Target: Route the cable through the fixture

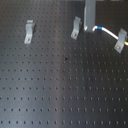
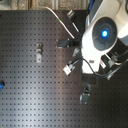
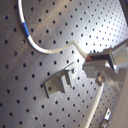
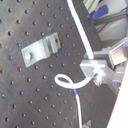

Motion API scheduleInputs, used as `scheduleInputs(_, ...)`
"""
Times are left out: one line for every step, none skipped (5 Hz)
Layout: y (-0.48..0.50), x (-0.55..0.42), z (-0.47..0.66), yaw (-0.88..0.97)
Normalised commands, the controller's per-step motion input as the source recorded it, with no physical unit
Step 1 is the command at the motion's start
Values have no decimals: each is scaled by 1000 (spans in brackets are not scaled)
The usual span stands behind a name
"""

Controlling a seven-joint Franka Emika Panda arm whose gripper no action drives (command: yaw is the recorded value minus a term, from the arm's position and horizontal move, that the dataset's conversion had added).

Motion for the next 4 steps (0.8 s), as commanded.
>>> scheduleInputs(-3,-272,407,123)
scheduleInputs(-2,-325,322,354)
scheduleInputs(-29,-337,370,409)
scheduleInputs(32,16,450,-160)
